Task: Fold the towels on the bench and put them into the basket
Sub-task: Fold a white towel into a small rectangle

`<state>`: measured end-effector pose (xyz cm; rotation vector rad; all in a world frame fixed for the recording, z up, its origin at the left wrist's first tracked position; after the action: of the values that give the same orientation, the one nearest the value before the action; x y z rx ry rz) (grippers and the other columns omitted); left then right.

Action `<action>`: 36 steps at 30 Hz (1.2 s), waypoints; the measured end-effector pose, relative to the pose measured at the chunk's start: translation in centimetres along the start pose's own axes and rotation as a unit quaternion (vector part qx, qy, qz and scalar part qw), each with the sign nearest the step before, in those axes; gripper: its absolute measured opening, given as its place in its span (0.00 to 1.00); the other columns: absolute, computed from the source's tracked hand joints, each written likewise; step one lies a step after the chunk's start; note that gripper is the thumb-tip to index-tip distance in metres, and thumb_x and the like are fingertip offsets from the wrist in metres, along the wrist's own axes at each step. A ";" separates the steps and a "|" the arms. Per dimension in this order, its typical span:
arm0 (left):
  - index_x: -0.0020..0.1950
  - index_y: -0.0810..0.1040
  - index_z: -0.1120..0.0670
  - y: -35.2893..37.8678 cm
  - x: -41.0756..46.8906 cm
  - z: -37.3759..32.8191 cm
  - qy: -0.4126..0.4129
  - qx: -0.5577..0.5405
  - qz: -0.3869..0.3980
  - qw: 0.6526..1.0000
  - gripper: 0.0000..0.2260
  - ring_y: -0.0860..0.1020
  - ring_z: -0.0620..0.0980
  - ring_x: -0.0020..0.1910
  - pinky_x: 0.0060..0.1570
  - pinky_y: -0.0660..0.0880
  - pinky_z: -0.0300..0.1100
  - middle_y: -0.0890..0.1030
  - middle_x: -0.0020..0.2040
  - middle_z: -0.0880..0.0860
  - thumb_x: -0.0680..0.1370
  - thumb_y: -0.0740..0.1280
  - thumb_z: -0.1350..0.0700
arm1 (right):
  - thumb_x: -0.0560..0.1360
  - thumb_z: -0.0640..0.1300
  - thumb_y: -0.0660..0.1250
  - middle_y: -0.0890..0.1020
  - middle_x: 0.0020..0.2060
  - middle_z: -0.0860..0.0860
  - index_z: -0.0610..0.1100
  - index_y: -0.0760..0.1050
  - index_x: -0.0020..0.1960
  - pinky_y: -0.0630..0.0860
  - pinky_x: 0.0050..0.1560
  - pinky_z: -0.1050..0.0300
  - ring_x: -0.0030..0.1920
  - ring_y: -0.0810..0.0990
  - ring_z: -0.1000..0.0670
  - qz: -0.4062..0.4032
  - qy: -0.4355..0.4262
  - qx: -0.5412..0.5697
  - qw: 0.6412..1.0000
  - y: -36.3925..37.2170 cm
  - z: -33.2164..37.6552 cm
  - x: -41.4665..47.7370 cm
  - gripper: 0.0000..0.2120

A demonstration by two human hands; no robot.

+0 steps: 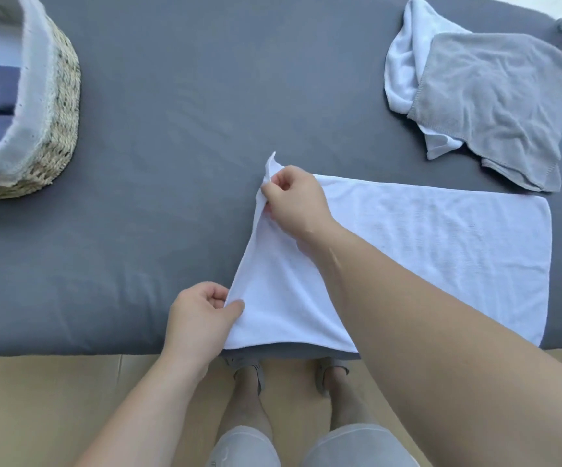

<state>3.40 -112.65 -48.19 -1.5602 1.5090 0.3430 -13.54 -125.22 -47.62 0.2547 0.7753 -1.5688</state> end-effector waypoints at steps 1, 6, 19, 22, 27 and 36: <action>0.39 0.81 0.52 -0.4 0.1 0.5 -0.006 0.018 -0.015 1.000 0.03 0.79 0.52 0.34 0.33 0.74 0.43 0.82 0.33 0.50 0.71 0.74 0.58 | 0.77 0.47 0.64 0.83 0.42 0.44 0.48 0.72 0.41 0.79 0.43 0.48 0.41 0.82 0.44 0.007 0.000 -0.015 1.000 0.8 -0.4 0.3 0.07; 0.35 0.79 0.51 -0.9 0.1 1.7 0.021 0.111 -0.067 0.991 0.07 0.76 0.49 0.30 0.31 0.70 0.40 0.78 0.28 0.49 0.72 0.74 0.55 | 0.78 0.47 0.67 0.85 0.42 0.49 0.48 0.76 0.42 0.82 0.48 0.49 0.47 0.85 0.46 -0.006 0.004 -0.021 1.000 2.1 -1.4 1.1 0.06; 0.39 0.76 0.46 4.8 -6.6 -4.5 0.208 0.091 0.146 0.963 0.11 0.71 0.43 0.26 0.32 0.70 0.33 0.76 0.27 0.48 0.71 0.76 0.60 | 0.76 0.46 0.58 0.65 0.37 0.49 0.43 0.64 0.40 0.63 0.40 0.49 0.39 0.63 0.48 -0.011 -0.027 0.102 0.994 -6.3 -1.1 -1.9 0.09; 0.42 0.75 0.44 9.4 -7.9 -5.9 0.226 0.113 0.191 0.948 0.11 0.74 0.42 0.28 0.35 0.73 0.35 0.78 0.29 0.48 0.72 0.74 0.57 | 0.77 0.44 0.58 0.65 0.38 0.50 0.41 0.64 0.42 0.61 0.38 0.50 0.39 0.62 0.48 -0.025 -0.022 0.102 0.994 -10.8 -3.4 -2.1 0.08; 0.46 0.74 0.41 17.2 -9.2 -7.6 0.214 0.141 0.220 0.941 0.09 0.76 0.42 0.33 0.39 0.78 0.42 0.79 0.33 0.47 0.73 0.71 0.55 | 0.77 0.41 0.57 0.61 0.34 0.53 0.48 0.62 0.39 0.56 0.33 0.54 0.35 0.58 0.50 -0.065 -0.009 0.114 0.991 -18.1 -6.9 -2.3 0.09; 0.53 0.75 0.44 26.7 -12.3 -9.3 0.241 0.165 0.227 0.929 0.09 0.76 0.43 0.35 0.38 0.76 0.39 0.77 0.32 0.45 0.75 0.68 0.55 | 0.76 0.40 0.58 0.63 0.38 0.46 0.42 0.65 0.41 0.58 0.35 0.53 0.38 0.57 0.44 -0.090 -0.013 0.123 0.988 -27.7 -11.5 -2.1 0.06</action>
<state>-26.84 -107.31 -44.86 -1.0559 2.1877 -0.0544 -42.54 -117.54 -46.03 0.3513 0.5960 -1.8391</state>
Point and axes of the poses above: each hand's wrist, its own x-axis towards the middle knuckle, its own y-axis out of the palm, z = x × y, the point moved 1 cm from there along x, towards the middle knuckle
